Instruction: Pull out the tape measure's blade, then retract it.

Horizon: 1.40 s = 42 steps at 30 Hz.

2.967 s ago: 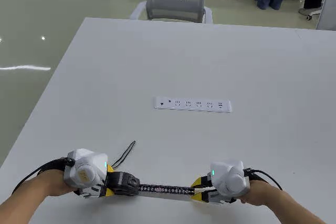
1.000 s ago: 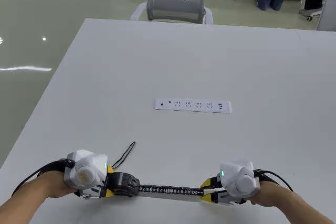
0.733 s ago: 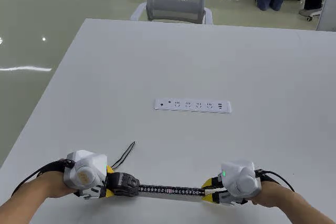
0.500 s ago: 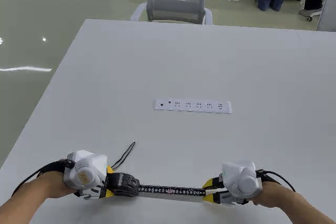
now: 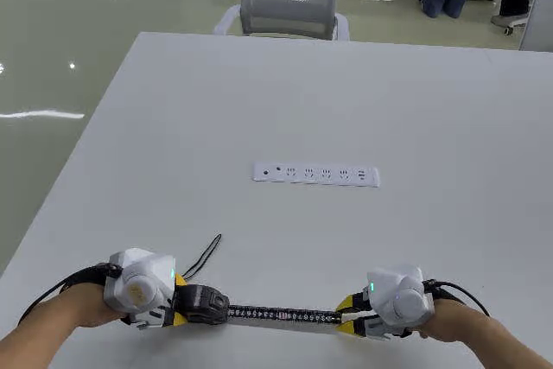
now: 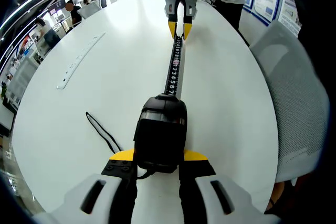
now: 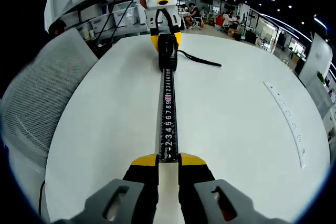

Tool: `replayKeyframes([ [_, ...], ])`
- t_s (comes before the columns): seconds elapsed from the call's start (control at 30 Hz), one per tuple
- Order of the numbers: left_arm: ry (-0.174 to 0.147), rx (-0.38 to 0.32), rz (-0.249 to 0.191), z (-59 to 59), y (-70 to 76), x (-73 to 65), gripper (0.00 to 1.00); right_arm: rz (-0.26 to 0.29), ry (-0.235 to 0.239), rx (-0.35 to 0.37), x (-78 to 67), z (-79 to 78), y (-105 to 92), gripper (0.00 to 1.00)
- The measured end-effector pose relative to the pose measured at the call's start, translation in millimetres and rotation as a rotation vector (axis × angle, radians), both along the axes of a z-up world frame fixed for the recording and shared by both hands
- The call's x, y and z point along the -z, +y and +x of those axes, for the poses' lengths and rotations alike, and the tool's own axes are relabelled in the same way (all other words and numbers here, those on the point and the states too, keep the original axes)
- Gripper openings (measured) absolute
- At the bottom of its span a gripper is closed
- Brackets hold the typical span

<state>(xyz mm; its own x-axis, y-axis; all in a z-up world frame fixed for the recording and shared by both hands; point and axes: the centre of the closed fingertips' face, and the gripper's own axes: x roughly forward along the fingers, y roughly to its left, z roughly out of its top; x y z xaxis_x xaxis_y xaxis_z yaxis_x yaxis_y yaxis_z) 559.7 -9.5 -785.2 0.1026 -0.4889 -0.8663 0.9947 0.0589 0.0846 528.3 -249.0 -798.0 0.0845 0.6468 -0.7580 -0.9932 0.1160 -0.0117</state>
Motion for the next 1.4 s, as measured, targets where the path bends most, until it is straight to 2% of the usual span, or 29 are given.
replayKeyframes([
  [1.4,0.002,-0.009,-0.005,0.3,-0.1,-0.1,0.26,-0.023,-0.005,0.002,0.2,1.8,-16.2,0.11],
])
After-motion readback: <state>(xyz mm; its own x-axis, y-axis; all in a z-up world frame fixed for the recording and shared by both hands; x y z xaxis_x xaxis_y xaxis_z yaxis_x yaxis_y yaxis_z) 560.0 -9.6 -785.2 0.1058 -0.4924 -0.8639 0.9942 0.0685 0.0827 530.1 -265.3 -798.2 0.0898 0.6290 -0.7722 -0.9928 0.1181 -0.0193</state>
